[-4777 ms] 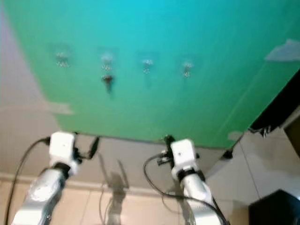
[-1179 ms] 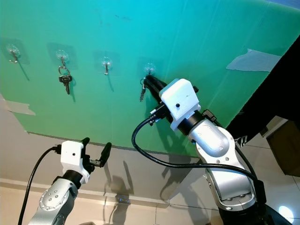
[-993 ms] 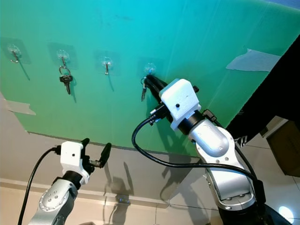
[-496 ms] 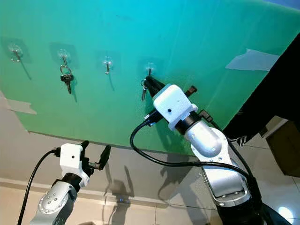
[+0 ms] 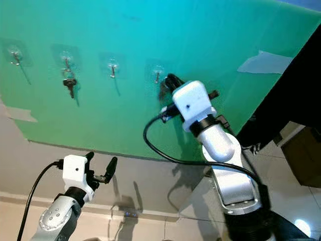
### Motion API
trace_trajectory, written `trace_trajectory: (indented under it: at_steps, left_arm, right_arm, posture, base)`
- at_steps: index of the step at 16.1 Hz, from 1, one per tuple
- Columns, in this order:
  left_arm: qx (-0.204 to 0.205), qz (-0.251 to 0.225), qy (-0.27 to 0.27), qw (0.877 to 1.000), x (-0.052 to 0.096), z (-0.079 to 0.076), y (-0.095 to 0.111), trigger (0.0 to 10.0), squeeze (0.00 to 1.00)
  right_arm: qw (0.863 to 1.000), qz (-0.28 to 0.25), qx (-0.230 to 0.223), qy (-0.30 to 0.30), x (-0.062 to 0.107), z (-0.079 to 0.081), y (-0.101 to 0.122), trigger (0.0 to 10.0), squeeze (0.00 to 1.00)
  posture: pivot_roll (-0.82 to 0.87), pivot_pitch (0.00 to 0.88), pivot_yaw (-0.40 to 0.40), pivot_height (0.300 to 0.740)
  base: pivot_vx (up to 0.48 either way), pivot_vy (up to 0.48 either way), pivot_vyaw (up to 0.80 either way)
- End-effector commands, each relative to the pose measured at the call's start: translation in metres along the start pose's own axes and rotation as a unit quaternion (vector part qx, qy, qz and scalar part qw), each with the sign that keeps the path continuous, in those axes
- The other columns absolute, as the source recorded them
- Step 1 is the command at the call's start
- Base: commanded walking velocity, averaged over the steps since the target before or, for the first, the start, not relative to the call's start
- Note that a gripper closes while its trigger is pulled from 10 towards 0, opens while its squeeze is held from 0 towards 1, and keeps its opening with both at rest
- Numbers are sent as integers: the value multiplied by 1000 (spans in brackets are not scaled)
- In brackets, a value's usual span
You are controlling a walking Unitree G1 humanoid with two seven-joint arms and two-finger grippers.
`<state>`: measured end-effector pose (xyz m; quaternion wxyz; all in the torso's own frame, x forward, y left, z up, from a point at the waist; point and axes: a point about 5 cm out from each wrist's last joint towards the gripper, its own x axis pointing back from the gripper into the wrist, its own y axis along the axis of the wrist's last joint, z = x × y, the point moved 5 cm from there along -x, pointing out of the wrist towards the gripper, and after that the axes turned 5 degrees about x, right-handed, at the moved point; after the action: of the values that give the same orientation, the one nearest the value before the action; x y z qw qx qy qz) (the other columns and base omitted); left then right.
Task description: Hang keys on a hook
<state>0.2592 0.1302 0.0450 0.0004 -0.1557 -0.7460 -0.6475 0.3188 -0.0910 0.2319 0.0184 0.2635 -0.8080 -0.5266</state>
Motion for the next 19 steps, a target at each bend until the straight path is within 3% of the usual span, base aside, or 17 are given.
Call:
trace_trajectory:
  at_steps: [1,7,10,12,16,18,19]
  left_arm:
    - [3,-6,-4,1000,0,-3,5,10000,0]
    - [2,-5,-5,1000,-1,-3,5,10000,0]
    - [3,-5,-3,1000,-1,-4,5,10000,0]
    - [3,-5,-2,1000,-1,-5,5,10000,0]
    - [5,-4,-2,1000,-1,-5,4,10000,0]
    - [6,-4,-2,1000,-1,-5,4,10000,0]
    - [6,-4,-2,1000,-1,-5,4,10000,0]
  right_arm:
    - [999,7,-10,-36,0,-22,0,10000,0]
    - [1000,-4,-15,-8,0,-13,8,10000,0]
    - [996,-27,53,64,3,11,14,10000,0]
    - [986,-26,114,115,12,29,7,10000,0]
    - [978,-32,157,137,19,34,3,10000,0]
    - [982,-21,138,125,19,31,-1,10000,0]
    - [996,5,54,74,14,15,-3,10000,0]
  posture:
    - [1,0,-122,722]
    - [-2,0,-120,722]
    - [1,0,-123,722]
    - [1,0,-127,722]
    - [-7,0,-128,722]
    - [-7,0,-128,722]
    - [-7,0,-128,722]
  base:
    - [0,0,0]
    - [0,0,0]
    - [0,0,0]
    - [0,0,0]
    - [0,0,0]
    - [0,0,0]
    - [0,0,0]
